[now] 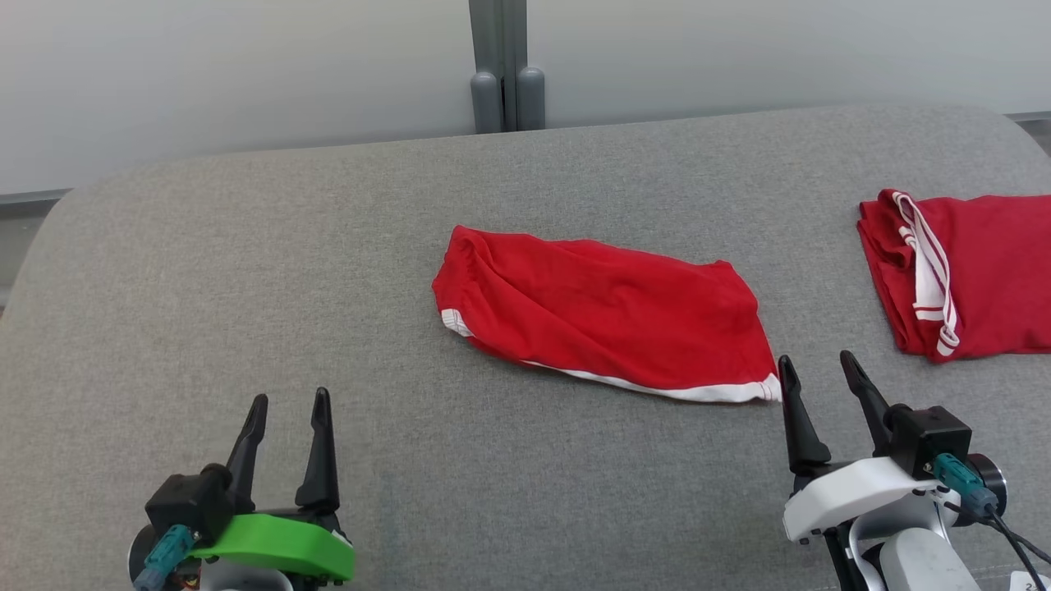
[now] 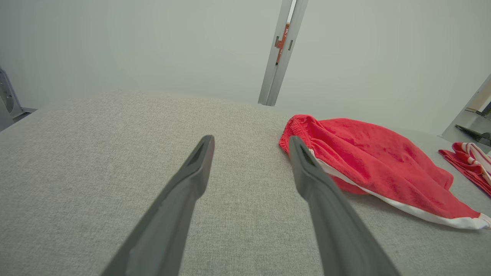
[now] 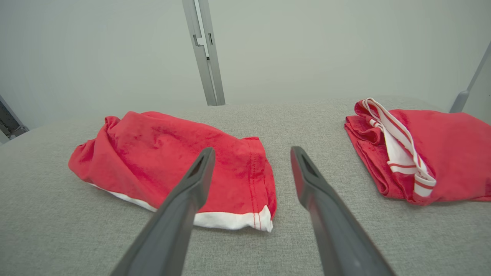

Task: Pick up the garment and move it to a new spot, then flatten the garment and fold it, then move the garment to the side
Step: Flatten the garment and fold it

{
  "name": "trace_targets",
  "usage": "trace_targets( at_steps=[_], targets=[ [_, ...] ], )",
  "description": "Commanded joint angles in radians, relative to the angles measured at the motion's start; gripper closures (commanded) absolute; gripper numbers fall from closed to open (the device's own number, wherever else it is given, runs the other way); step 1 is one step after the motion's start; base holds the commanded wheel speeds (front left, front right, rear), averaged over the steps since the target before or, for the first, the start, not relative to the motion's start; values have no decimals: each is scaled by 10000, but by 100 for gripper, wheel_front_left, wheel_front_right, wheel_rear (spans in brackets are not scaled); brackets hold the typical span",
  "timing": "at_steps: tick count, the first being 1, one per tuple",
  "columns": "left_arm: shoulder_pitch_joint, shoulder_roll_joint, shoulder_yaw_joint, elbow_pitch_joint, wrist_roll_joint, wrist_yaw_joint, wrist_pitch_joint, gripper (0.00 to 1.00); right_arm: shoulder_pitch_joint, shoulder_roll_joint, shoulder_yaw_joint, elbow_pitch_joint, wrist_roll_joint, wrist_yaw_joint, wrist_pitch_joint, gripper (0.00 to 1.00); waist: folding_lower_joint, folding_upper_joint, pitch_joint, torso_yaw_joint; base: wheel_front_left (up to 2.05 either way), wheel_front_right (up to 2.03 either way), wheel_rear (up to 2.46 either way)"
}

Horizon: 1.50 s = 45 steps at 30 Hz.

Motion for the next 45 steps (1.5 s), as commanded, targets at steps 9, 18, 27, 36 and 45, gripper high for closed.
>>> trace_targets(
  at_steps=[9,18,27,36,45],
  targets=[
    [-1498,245,-1325,1640,-890,-46,260,0,-544,1,-369,269,-21,-6,791,0,0,0,486,-34,0,0,0],
    [-3990,173,-2218,3830,-1516,-42,1345,0,-1845,18,-212,1642,332,-7,2084,0,0,0,1346,-314,0,0,0],
    [-5243,-34,-2597,5240,-2087,-24,1094,0,-2871,23,336,3380,710,-7,2305,0,0,0,1883,-480,0,0,0],
    [-5925,-68,-3126,6159,-2590,-30,1014,0,-3332,44,939,4384,860,-2,2303,0,0,0,2067,-510,0,0,0],
    [-6334,-65,-3952,6232,-3817,-38,1010,0,-3541,80,1566,4692,1338,15,2110,0,0,0,2226,-673,0,0,0]
  ],
)
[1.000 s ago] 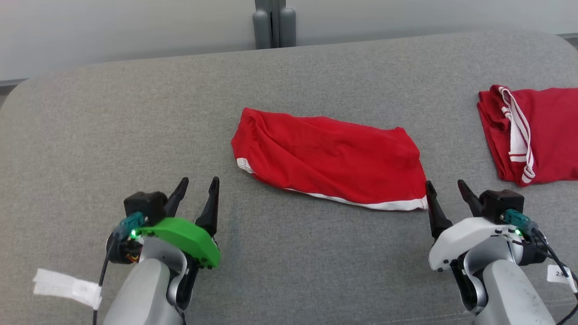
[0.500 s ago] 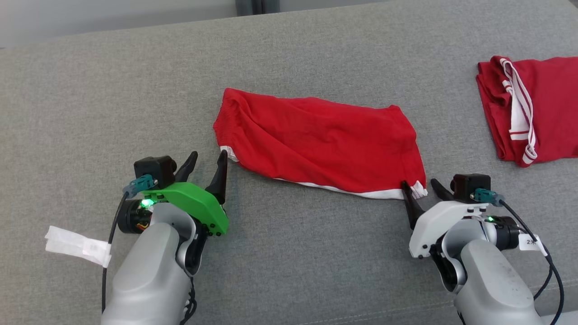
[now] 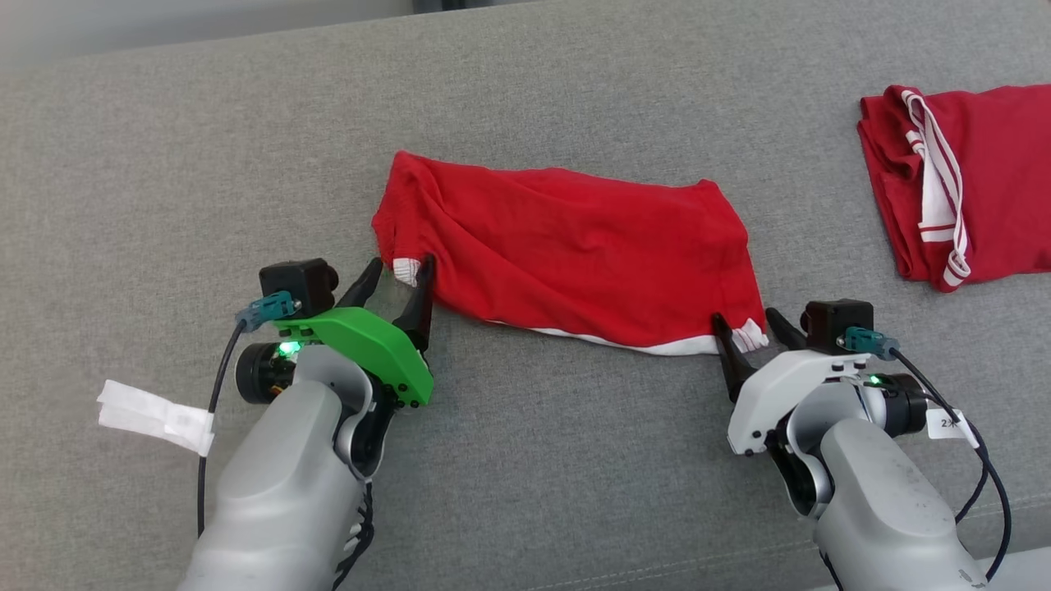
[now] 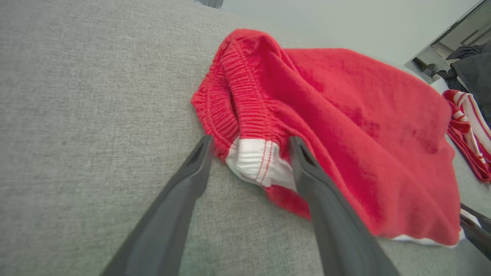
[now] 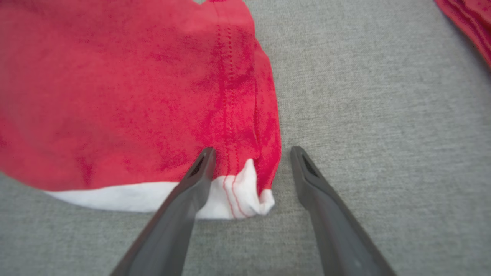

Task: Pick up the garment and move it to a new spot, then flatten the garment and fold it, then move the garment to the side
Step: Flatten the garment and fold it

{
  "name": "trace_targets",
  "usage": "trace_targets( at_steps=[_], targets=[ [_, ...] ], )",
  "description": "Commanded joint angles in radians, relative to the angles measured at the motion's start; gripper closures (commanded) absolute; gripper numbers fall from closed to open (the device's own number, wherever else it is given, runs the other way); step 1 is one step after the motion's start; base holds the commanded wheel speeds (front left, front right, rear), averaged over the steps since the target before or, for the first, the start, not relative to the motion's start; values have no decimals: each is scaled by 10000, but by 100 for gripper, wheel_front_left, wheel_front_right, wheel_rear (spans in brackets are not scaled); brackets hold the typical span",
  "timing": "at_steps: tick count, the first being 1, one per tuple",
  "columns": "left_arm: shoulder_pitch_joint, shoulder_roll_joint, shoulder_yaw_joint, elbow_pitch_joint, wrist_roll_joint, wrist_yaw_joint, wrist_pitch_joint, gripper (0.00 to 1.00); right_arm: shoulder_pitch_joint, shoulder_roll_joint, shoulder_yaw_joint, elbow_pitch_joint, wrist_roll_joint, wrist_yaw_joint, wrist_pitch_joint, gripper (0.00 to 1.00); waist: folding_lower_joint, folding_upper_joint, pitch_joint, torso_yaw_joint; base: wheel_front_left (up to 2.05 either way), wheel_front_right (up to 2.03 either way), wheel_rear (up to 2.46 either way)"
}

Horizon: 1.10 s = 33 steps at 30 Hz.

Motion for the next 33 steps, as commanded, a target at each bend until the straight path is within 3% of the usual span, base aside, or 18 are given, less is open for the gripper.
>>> trace_targets(
  at_steps=[1,8,9,10,11,13,18,24,33],
  targets=[
    [-173,27,-135,-13,-207,-31,2,0,137,115,166,291,99,42,88,0,0,0,31,-28,0,0,0],
    [-374,33,-529,305,-556,-33,-140,0,191,102,275,601,54,39,188,0,0,0,51,-134,0,0,0],
    [-383,35,-544,372,-613,-33,-180,37,233,97,283,673,12,37,264,0,0,0,47,-140,0,0,0],
    [-409,33,-554,423,-647,-30,-232,55,266,97,304,724,-34,37,349,0,0,0,47,-146,0,0,0],
    [-450,33,-588,477,-705,-30,-250,100,301,97,346,782,-52,37,440,33,0,0,51,-151,0,0,0],
    [-512,33,-686,556,-730,-30,-324,100,348,109,431,794,-39,39,522,100,0,0,58,-159,0,0,0],
    [-555,33,-812,525,-867,-32,-581,100,401,77,342,359,94,24,221,100,0,0,-3,-116,0,0,0],
    [-283,35,-751,-173,-1139,-34,-894,100,592,59,-182,-987,145,24,-295,100,0,0,-234,-39,0,0,0],
    [83,520,-465,-3122,-2101,-35,-740,100,1272,-111,-1121,-4998,48,24,193,100,0,0,-651,17,0,0,0]
  ],
)
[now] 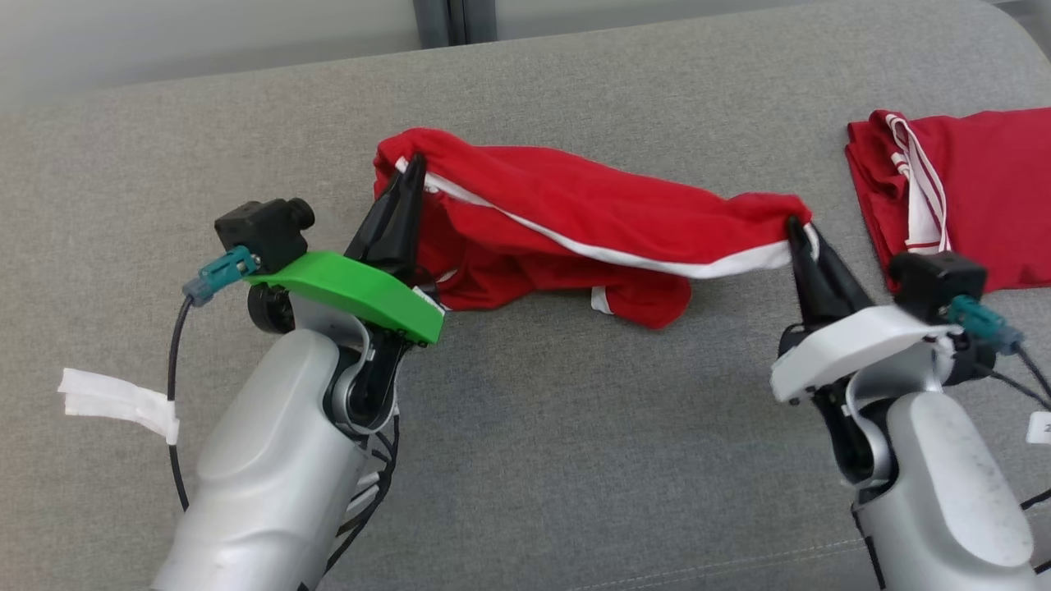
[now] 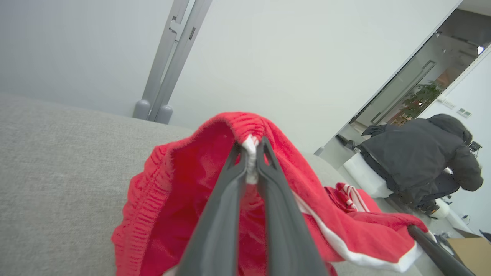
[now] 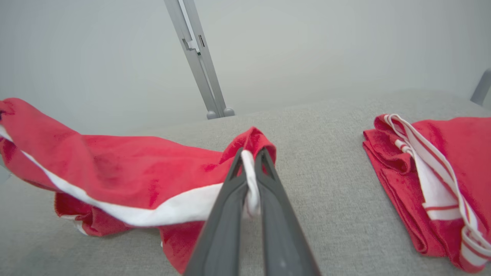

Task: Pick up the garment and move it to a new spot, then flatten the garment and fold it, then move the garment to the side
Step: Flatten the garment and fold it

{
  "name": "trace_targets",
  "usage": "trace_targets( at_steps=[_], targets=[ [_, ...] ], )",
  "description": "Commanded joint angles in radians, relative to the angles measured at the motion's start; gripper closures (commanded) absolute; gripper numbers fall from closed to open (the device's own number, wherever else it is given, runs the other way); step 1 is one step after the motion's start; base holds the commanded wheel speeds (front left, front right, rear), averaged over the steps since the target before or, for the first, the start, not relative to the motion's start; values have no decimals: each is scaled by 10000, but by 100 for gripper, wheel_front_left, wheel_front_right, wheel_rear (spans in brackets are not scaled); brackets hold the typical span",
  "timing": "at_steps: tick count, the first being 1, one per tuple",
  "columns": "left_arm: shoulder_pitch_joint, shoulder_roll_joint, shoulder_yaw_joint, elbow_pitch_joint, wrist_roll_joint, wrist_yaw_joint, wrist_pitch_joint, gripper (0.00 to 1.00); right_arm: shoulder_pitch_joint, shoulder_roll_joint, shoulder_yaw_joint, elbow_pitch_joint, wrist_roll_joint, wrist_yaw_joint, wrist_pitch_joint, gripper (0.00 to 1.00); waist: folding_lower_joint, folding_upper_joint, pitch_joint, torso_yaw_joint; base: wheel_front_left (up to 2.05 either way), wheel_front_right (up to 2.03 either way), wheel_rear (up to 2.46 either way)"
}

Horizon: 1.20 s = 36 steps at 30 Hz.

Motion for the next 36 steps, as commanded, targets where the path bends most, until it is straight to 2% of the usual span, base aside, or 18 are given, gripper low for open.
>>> trace_targets(
  at_steps=[1,6,8,9,12,15,19,23,26,29,33,36],
  targets=[
    [195,123,97,-555,-297,-35,180,100,142,-74,-161,-710,-46,0,224,100,0,0,-83,12,0,0,0],
    [460,285,353,-2556,-968,171,868,100,272,-187,-595,-2852,29,0,1072,100,0,0,-134,59,0,0,0],
    [531,295,439,-3367,-1303,343,1208,100,240,-180,-702,-3503,250,0,1474,100,0,0,-86,69,0,0,0],
    [512,339,508,-4124,-1520,564,1581,100,-7,-170,-773,-4049,569,0,1851,100,0,0,72,43,0,0,0],
    [50,597,579,-4850,-1541,927,2133,100,-669,-366,-739,-4309,783,2,2364,100,0,0,535,-81,0,0,0],
    [-780,939,761,-5053,-1178,1190,2397,100,-1803,-535,-408,-3848,1181,2,2793,100,0,0,1228,-314,0,0,0],
    [-2225,1245,1221,-4542,-1052,1162,2446,100,-4022,-781,252,-2334,1342,2,2809,100,0,0,2276,-736,0,0,0],
    [-3754,1487,1738,-3643,-738,897,1946,100,-6299,-659,566,-541,1336,1,1668,100,0,0,2879,-1047,0,0,0],
    [-4763,1483,2202,-3002,-525,718,1080,100,-7812,-512,477,516,1082,2,189,100,0,0,3045,-1120,0,0,0],
    [-5581,1388,2492,-2782,-363,495,313,100,-8961,-420,283,1038,819,1,-1319,100,0,0,3041,-1121,0,0,0],
    [-5812,1161,2798,-2828,-340,186,-123,100,-9569,-371,220,1516,681,1,-2067,100,0,0,2919,-935,0,0,0],
    [-4986,991,2589,-2682,-403,45,-195,100,-9143,-588,554,1937,495,1,-2143,100,0,0,2822,-781,0,0,0]
  ],
)
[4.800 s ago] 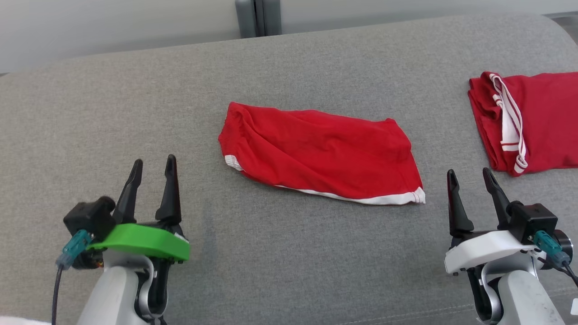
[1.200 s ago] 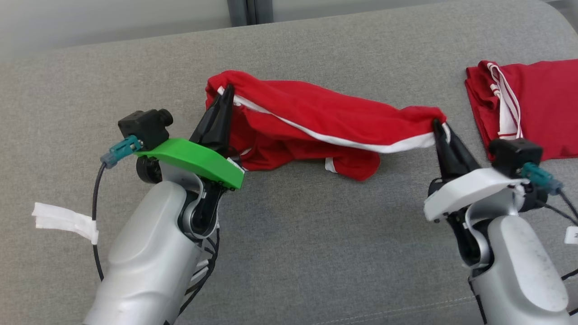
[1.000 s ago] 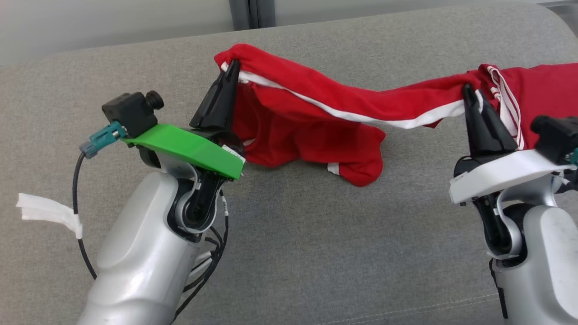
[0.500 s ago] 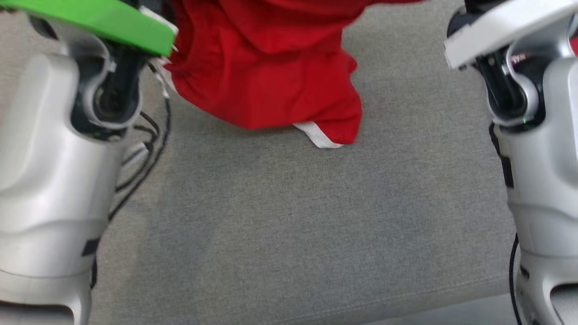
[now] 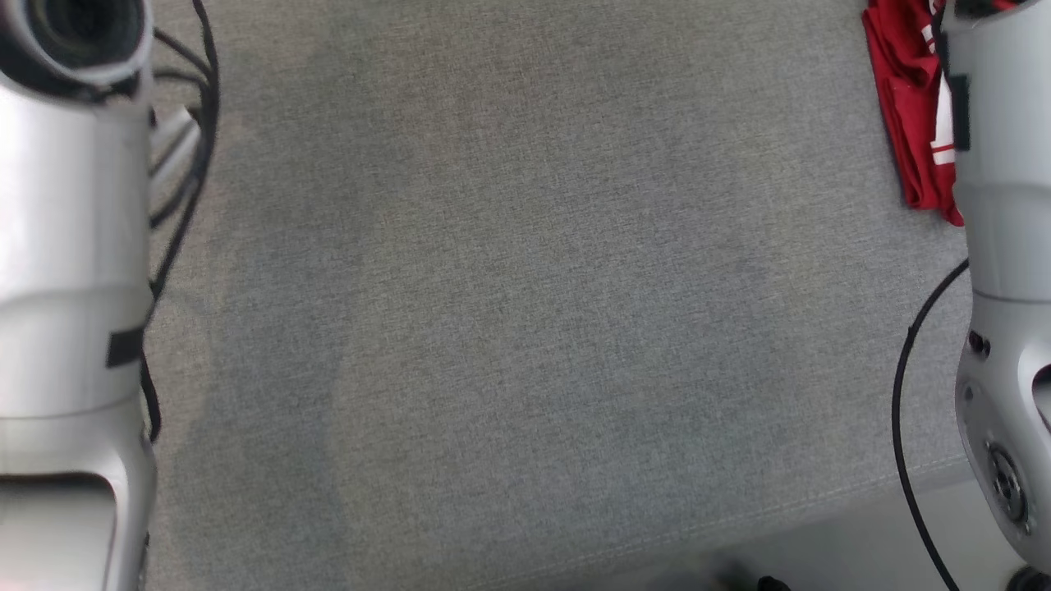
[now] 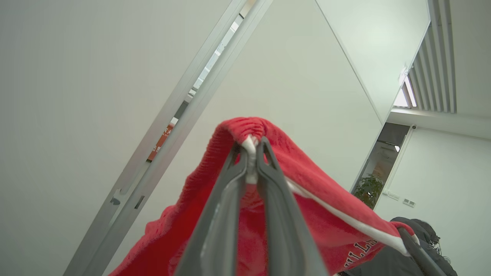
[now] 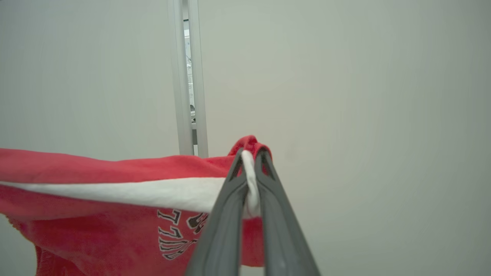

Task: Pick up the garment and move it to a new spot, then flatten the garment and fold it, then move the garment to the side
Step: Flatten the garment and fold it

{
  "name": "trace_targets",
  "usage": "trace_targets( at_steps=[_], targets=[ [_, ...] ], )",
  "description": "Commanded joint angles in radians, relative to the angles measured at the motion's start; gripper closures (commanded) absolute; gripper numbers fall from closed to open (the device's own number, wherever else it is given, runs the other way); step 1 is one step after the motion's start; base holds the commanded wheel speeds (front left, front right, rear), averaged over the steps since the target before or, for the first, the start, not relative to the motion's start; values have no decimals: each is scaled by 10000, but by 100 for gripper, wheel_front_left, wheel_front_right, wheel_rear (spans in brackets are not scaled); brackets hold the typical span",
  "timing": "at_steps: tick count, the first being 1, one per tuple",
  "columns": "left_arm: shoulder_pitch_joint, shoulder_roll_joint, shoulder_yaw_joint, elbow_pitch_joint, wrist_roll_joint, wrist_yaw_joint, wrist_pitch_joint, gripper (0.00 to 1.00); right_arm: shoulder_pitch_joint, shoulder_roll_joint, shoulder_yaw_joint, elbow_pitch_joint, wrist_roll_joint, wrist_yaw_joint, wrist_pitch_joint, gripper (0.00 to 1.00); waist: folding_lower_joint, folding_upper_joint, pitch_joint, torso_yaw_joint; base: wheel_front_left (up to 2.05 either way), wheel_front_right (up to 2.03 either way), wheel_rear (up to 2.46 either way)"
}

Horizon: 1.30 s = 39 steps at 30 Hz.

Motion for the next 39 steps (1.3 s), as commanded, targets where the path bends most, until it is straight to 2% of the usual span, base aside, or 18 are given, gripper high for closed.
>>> trace_targets(
  at_steps=[1,9,14,20,23,26,33,39],
  targets=[
    [773,-66,-121,205,-74,-43,-45,100,545,-122,251,257,-115,1,-23,100,-1,-1,-131,151,0,0,0],
    [4430,-487,-487,711,-22,-89,-86,100,3410,-864,1366,1345,481,-1,931,100,-1,-1,-685,437,0,0,0],
    [6475,-595,-708,588,-270,-86,-90,100,5478,-1257,1239,953,1370,-9,1552,100,-1,-1,-1378,617,0,0,0],
    [8454,-146,-1382,262,-793,-56,-50,100,8095,-1553,673,-553,2059,-13,3213,100,-1,-1,-2377,826,0,0,0],
    [9272,347,-1847,112,-743,-57,242,100,9471,-1586,203,-1709,2074,-15,4478,100,-1,-1,-2761,938,0,0,0],
    [9930,585,-2163,-54,-716,-24,596,100,10766,-1584,-320,-2837,1790,-19,5768,100,-1,-1,-3034,1061,0,0,0],
    [11224,1216,-2724,-787,-830,444,1735,100,13541,-954,-1417,-5387,906,-18,8916,100,-1,-1,-3295,1300,0,0,0],
    [11958,1753,-3170,-1567,-981,932,2991,100,14925,-590,-1858,-7048,544,-10,11174,100,-1,-1,-3338,1382,0,0,0]
  ],
)
